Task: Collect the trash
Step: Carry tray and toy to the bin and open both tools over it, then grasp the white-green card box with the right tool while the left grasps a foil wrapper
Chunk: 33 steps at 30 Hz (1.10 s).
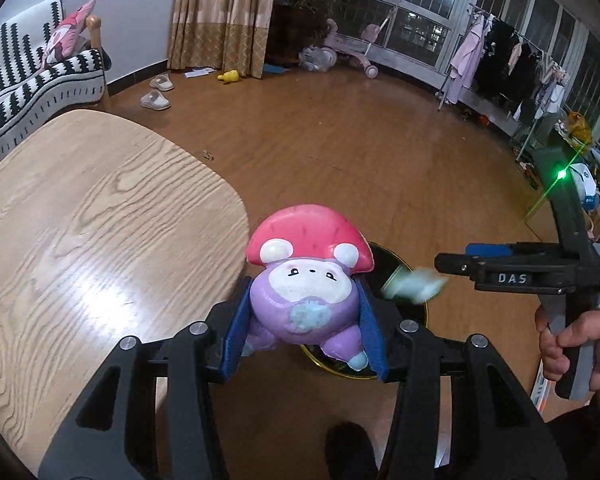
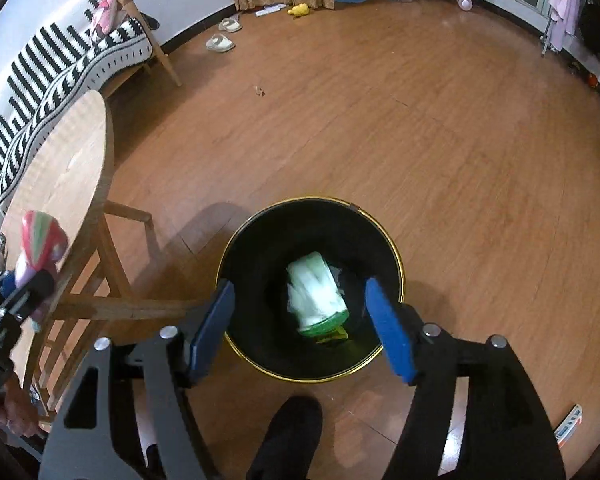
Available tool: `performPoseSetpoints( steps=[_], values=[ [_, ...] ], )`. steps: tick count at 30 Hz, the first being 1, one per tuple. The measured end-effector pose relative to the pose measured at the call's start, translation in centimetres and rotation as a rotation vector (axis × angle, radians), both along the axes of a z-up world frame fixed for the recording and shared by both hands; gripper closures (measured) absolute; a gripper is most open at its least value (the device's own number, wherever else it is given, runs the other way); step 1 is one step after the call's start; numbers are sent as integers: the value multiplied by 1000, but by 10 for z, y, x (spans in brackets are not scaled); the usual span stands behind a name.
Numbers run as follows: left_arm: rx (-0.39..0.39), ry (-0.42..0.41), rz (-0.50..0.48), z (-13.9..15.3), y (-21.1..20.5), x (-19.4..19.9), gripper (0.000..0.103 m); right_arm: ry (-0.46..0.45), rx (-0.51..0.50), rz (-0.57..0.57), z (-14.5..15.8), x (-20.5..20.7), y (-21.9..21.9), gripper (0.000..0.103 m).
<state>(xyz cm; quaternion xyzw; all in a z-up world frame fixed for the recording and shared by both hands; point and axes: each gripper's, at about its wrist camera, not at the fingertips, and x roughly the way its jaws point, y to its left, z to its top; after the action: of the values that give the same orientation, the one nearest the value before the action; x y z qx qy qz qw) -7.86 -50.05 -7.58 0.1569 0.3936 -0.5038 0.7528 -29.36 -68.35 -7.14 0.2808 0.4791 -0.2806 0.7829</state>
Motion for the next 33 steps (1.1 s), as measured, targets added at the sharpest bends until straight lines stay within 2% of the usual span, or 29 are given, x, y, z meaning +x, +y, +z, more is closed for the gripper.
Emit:
performPoseSetpoints(
  steps=[6,13,15,16,20,27,33],
  values=[
    [14,23,-29,-12,-18,-7,55,-23,-6,-34,6,-10,-6,36],
    [0,127,-78,-32,-52,-12,52,-66,-23,-102,21,-28,-15,36],
    [-2,150,-80,-37,-59,-14,38,-77,-28,-114,25,-30,-16,34],
    [-7,159,-69,-39,-62,-14,26,-81,-30,-116,26,-30,-16,33],
    [-16,169,-70,-40,-63,-15,25,-92,-34,-111,30,-23,-13,33],
    [-35,118,-24,-20,-27,0,20,-105,-46,-44,37,11,8,31],
    [-38,39,95,11,48,39,17,-125,-58,77,47,75,61,29]
  ],
)
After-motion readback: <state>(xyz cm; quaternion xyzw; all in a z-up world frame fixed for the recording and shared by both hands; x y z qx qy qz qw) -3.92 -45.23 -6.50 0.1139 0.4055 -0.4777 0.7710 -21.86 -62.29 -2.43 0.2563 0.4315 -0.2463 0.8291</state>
